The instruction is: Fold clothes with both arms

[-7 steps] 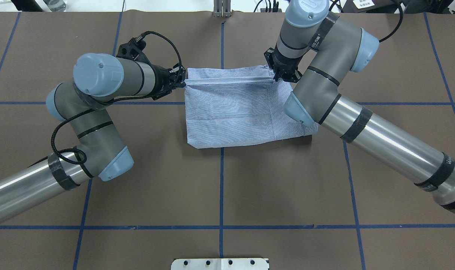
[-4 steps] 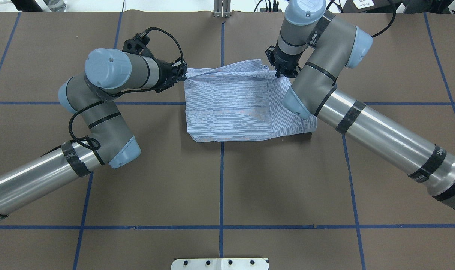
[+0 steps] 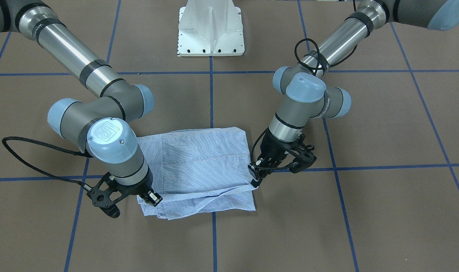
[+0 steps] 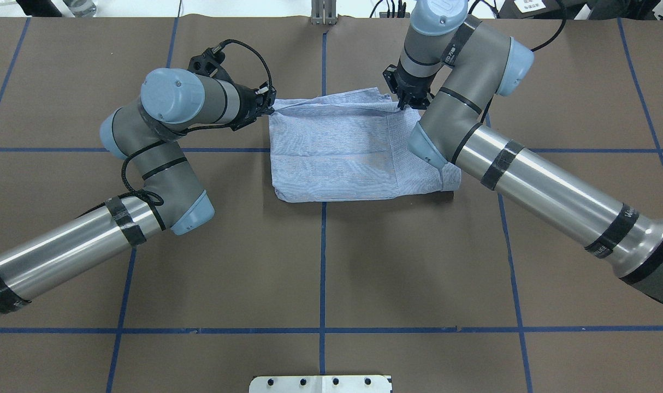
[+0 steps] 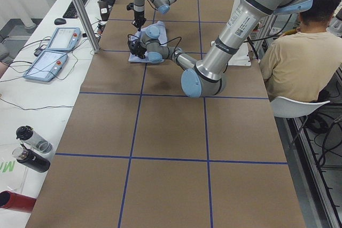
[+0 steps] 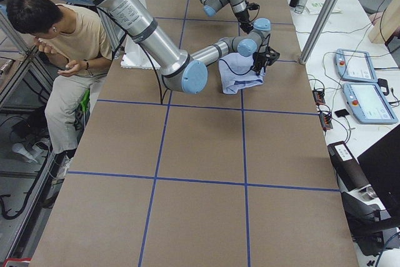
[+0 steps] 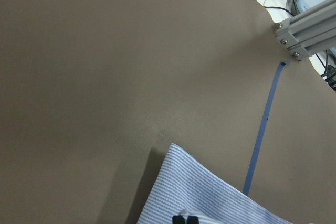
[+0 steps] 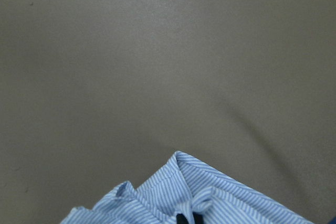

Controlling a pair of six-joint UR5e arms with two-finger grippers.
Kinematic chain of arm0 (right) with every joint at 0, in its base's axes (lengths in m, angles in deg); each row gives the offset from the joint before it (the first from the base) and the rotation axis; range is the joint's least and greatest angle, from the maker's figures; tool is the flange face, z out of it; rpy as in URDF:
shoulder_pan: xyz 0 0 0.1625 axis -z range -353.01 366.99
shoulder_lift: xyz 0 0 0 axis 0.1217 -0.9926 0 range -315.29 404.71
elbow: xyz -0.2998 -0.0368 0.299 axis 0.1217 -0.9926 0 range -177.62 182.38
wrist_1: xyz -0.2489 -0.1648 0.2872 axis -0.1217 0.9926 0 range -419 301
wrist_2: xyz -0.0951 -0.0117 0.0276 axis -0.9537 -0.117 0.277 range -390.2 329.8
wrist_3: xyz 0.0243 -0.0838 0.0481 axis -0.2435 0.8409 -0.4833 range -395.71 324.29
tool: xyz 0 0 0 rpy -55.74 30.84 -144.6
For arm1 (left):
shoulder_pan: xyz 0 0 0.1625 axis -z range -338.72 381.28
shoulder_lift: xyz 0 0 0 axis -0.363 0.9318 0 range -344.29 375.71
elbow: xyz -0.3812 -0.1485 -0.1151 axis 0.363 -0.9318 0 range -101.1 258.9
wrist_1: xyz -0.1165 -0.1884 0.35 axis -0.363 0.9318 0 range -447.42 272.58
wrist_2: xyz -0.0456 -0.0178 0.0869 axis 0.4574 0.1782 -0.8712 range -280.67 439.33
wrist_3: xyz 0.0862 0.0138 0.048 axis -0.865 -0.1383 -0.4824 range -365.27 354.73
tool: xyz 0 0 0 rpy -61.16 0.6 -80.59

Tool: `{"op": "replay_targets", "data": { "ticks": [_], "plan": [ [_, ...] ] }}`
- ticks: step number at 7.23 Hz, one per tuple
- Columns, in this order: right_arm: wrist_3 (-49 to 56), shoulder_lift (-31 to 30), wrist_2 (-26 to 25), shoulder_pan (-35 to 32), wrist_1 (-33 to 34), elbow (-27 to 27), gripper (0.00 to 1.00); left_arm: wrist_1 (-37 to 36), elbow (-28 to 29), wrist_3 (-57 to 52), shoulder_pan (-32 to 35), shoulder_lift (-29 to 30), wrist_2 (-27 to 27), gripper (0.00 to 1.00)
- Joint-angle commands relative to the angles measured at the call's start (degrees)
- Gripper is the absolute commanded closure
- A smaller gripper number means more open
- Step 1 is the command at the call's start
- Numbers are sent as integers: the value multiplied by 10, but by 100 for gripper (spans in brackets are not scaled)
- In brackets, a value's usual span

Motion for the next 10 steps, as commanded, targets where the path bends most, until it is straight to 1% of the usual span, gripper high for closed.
{"op": "replay_targets", "data": {
  "ticks": [1,2,3,4,5,6,7,8,9,10],
  "plan": [
    [7,1,0,0,0,-1,100,18,22,0,0,7,0,100],
    [23,1,0,0,0,-1,31,18,23,-1,1,7,-1,61],
    [30,2,0,-4,0,-1,0,19,22,-8,12,7,1,29],
    [45,5,10,-18,0,-1,0,19,17,-24,25,7,5,23],
    [62,6,52,-49,0,0,0,17,-9,-27,45,0,30,23],
    [83,6,87,-77,1,1,0,18,-46,-29,67,-26,82,23],
    [97,1,104,-95,3,3,0,13,-101,-38,81,-63,123,23],
    [114,-19,126,-114,4,12,0,9,-162,-80,90,-106,139,23],
    [160,-71,142,-135,7,56,0,6,-236,-158,91,-176,141,23],
    [213,-125,145,-157,7,91,0,-8,-292,-246,97,-237,151,23]
  ]
}}
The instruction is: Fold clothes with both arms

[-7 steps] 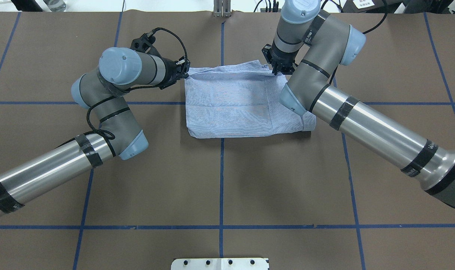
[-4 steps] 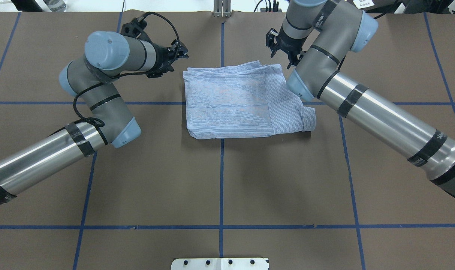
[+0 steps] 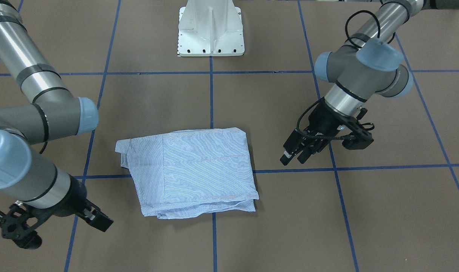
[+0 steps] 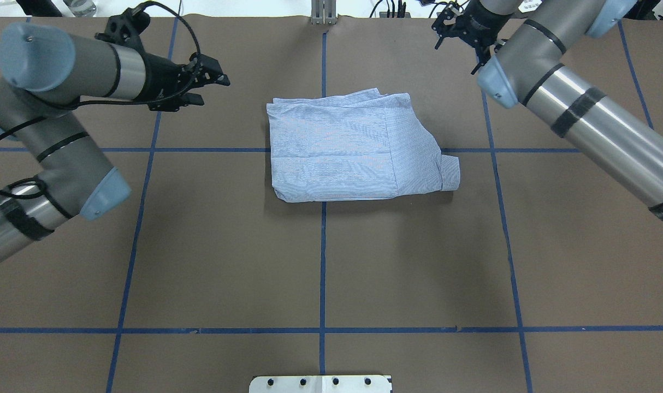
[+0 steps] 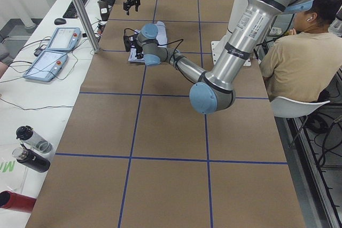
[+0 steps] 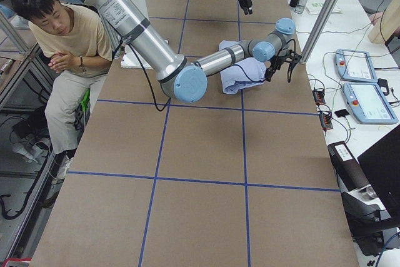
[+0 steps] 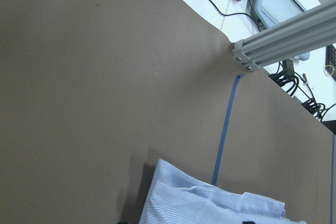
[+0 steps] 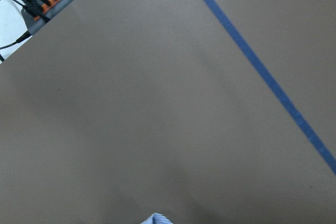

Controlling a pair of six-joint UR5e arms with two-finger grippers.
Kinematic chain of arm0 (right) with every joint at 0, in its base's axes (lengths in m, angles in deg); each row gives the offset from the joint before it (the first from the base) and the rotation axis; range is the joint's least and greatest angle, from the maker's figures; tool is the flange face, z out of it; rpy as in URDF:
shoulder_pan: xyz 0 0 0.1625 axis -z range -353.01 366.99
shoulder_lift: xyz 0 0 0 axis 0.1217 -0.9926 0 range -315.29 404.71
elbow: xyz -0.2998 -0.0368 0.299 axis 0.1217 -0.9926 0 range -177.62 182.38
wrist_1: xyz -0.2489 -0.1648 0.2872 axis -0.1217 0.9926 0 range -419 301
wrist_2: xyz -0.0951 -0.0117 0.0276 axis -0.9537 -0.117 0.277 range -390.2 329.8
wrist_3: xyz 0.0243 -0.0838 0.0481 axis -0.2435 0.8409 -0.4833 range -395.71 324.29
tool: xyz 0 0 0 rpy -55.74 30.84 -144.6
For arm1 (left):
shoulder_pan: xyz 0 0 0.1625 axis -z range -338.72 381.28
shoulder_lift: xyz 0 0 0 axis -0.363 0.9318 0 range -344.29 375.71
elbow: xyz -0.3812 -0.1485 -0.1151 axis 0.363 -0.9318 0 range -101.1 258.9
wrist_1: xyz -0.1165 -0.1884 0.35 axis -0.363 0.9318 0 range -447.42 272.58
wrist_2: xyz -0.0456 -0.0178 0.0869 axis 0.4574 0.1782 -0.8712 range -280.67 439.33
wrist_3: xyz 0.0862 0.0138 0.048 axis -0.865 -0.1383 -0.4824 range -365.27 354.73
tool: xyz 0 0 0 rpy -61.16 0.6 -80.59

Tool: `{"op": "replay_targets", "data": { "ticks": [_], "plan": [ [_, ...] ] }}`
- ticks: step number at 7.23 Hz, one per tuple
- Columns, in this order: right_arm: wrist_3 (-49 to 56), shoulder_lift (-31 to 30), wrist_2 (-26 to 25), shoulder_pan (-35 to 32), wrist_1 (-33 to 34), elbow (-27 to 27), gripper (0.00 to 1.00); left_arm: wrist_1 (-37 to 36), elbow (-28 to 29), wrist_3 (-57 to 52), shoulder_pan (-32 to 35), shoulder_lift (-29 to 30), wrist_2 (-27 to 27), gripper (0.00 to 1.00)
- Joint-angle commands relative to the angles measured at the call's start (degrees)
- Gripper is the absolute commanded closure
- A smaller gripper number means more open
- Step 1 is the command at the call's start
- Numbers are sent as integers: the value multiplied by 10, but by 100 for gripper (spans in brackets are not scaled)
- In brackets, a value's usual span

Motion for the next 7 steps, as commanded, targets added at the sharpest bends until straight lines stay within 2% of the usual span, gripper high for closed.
{"op": "replay_targets", "data": {
  "ticks": [1,2,3,4,5,6,7],
  "plan": [
    [132,-109,13,-52,2,69,0,-22,-125,-187,17,-141,23,22],
    [206,-146,20,-80,2,82,0,-32,-166,-291,24,-210,24,19],
    [290,-183,24,-95,2,89,0,-60,-190,-399,38,-259,27,1],
    [382,-220,26,-114,2,96,0,-98,-194,-468,68,-272,51,1],
    [453,-275,37,-119,3,129,0,-138,-194,-554,114,-281,92,1],
    [508,-308,39,-140,2,141,0,-154,-194,-650,154,-311,113,0],
    [548,-348,39,-155,2,160,0,-154,-196,-692,178,-341,115,0]
  ]
}}
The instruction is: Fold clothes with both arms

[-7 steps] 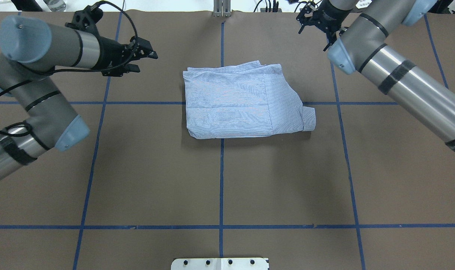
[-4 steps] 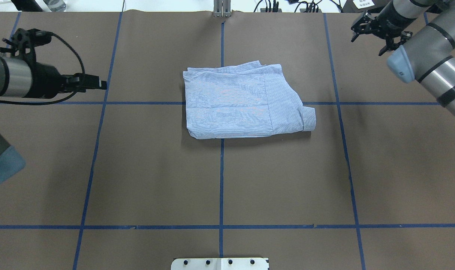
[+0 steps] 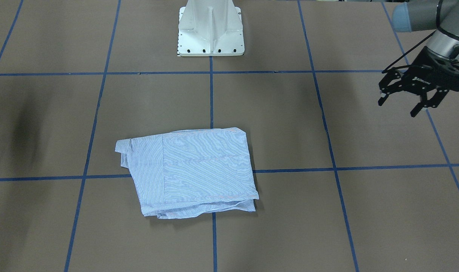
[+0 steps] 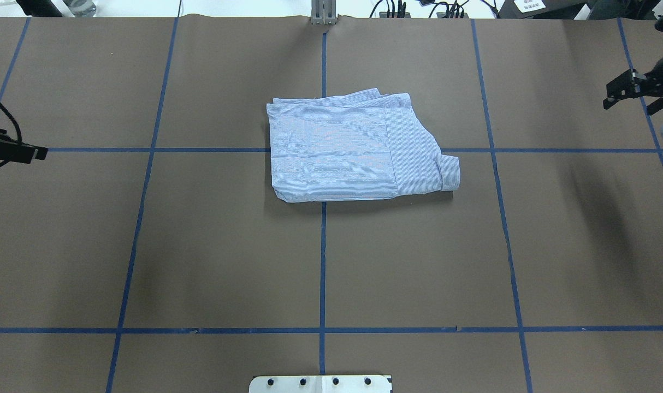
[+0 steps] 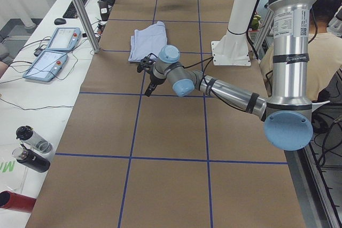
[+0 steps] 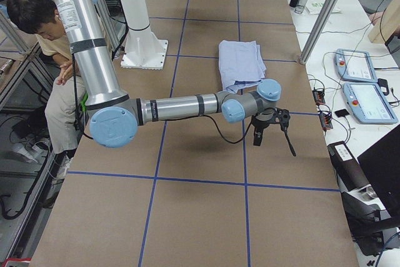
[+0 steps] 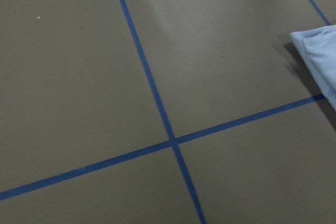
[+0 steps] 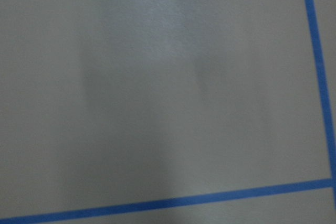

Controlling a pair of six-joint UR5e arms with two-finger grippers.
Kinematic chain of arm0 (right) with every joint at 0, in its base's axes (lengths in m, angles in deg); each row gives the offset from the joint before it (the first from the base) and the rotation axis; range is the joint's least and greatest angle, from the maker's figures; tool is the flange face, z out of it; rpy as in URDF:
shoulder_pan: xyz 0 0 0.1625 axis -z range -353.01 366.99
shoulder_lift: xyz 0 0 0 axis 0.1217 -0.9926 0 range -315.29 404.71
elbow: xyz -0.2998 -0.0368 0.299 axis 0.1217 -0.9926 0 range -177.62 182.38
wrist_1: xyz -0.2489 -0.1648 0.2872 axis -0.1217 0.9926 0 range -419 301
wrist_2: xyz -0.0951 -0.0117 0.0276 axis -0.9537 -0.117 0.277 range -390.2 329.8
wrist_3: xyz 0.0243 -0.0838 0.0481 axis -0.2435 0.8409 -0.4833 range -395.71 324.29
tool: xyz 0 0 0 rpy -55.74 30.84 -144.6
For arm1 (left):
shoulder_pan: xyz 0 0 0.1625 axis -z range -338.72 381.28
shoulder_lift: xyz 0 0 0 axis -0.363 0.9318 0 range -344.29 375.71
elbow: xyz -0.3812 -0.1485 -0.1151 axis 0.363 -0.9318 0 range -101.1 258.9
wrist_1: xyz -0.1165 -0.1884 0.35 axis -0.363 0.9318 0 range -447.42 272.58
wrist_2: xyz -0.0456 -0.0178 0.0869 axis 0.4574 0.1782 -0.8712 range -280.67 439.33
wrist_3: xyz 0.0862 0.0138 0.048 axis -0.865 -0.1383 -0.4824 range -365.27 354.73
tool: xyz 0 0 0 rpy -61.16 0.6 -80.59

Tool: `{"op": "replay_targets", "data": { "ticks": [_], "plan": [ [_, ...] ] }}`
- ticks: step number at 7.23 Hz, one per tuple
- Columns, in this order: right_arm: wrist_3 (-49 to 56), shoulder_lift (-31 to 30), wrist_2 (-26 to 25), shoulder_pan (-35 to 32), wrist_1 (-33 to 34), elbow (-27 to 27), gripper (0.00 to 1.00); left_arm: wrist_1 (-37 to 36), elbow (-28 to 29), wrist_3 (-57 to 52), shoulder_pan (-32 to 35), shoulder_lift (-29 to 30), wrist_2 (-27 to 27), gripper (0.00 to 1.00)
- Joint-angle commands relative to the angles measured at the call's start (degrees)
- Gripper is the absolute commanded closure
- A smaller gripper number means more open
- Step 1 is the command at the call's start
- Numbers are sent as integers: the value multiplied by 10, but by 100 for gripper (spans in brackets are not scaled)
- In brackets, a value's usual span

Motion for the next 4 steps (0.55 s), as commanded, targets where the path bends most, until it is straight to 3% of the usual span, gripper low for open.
{"op": "replay_targets", "data": {
  "ticks": [1,3,4],
  "plan": [
    [105,-65,3,-44,0,25,0,-13,-3,-112,45,-53,23,0],
    [125,-94,3,-58,0,52,0,-16,4,-153,58,-69,30,0],
    [130,-119,3,-64,2,79,0,-65,6,-156,91,-62,61,0]
  ]
}}
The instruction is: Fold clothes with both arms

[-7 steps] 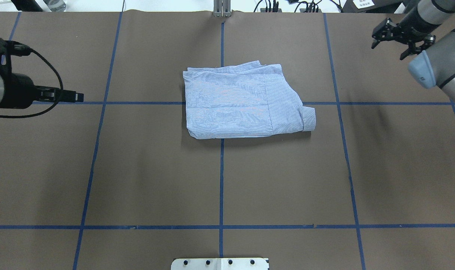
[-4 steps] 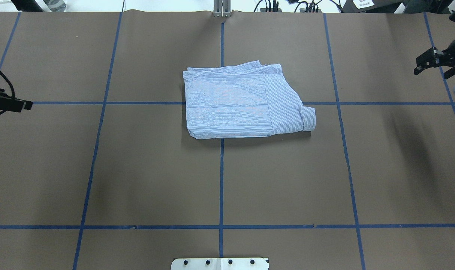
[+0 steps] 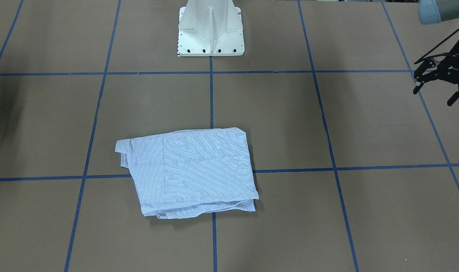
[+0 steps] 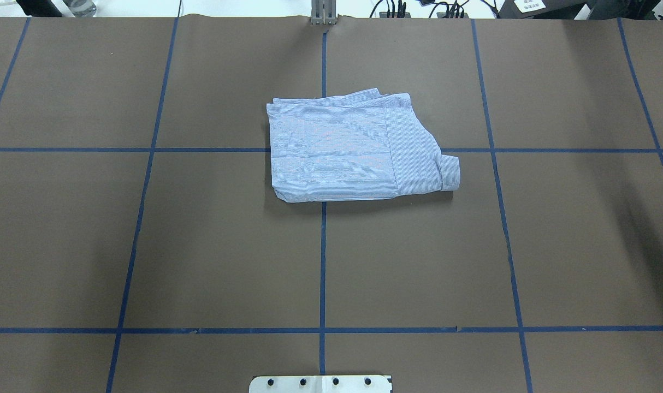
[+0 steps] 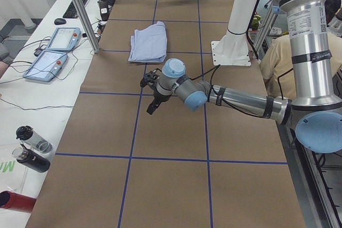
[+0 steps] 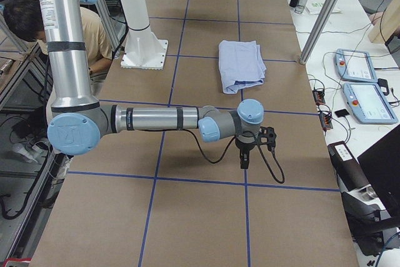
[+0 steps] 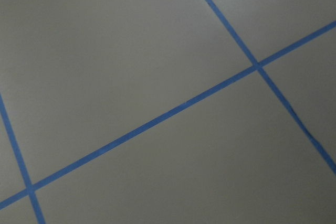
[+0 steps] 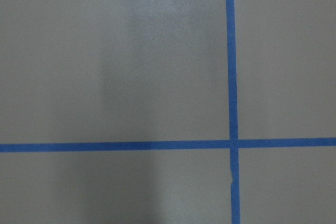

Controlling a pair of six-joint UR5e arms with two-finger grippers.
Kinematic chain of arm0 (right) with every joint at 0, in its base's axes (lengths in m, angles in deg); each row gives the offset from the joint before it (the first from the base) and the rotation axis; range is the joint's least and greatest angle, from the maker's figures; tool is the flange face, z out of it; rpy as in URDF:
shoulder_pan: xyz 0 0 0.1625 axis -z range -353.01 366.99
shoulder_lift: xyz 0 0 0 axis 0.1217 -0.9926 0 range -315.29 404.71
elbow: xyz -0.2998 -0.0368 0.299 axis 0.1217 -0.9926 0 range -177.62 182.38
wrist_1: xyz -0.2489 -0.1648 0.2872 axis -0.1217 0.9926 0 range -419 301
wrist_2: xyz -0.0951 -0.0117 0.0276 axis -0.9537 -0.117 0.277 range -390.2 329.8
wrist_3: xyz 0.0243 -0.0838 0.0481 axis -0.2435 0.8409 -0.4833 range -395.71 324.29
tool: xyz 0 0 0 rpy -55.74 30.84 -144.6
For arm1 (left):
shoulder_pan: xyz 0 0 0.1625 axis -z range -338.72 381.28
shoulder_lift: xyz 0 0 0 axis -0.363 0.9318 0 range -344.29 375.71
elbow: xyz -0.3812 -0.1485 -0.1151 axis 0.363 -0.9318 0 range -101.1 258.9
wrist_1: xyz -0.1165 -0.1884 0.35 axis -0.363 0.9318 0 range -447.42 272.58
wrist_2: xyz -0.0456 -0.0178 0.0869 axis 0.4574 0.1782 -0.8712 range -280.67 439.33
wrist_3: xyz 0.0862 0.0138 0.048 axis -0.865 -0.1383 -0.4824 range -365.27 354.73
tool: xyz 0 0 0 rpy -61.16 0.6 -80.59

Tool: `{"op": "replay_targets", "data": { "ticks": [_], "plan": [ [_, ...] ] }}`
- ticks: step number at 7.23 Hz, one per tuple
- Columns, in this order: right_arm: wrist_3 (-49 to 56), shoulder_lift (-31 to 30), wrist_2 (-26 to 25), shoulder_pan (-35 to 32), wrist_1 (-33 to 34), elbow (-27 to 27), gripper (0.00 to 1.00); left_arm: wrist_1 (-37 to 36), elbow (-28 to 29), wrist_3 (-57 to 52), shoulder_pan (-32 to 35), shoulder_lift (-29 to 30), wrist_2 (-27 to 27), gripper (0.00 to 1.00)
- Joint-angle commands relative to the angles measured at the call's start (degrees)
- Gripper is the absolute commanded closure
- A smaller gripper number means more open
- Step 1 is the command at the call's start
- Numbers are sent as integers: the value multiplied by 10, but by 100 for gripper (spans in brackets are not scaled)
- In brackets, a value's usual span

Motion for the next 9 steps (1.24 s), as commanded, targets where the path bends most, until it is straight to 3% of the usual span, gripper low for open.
{"op": "replay_targets", "data": {
  "ticks": [1,3,4,5,9],
  "plan": [
    [46,-35,9,-8,67,61,0,-89,4,-20,37,17,35,0],
    [123,-13,3,-18,264,143,0,-104,57,-27,62,41,59,0],
    [124,-3,4,-20,296,147,0,-103,81,-27,66,51,115,0],
    [124,-3,7,-19,297,147,0,-100,81,-28,67,40,141,0],
    [113,-2,8,-18,282,140,0,-99,76,-20,68,46,134,0]
  ]
}}
